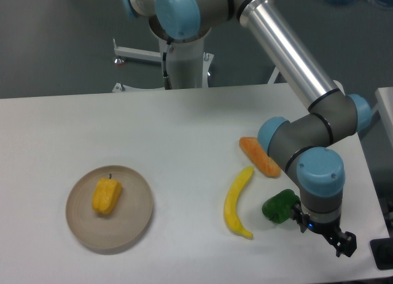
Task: Pick up the yellow pepper from the plate
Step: 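Move the gripper from the green pepper over to the yellow pepper on the plate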
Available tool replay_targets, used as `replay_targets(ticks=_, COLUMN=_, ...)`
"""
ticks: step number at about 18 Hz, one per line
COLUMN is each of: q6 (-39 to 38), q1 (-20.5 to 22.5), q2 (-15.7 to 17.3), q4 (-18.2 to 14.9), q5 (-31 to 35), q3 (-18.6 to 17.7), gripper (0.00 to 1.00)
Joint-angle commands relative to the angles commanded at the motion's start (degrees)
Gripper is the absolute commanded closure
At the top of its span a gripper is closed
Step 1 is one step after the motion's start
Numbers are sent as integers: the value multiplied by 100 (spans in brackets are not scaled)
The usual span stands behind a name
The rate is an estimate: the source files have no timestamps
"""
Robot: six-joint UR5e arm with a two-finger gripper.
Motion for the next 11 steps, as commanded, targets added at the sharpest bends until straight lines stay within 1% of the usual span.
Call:
replay_targets(ticks=3, q6=-61, q1=-26, q2=79, q4=-35, q5=9, q3=-62, gripper=0)
replay_targets(ticks=4, q6=-105, q1=-52, q2=140, q4=-140, q5=9, q3=-105, gripper=0)
replay_targets(ticks=6, q6=-376, q1=-88, q2=342, q4=-333, q5=-105, q3=-342, gripper=0)
replay_targets(ticks=8, q6=-885, q1=-193, q2=579, q4=-395, q5=-412, q3=-614, gripper=0)
replay_targets(ticks=11, q6=-1439, q1=-403, q2=1053, q4=-614, q5=-580, q3=-1193, gripper=0)
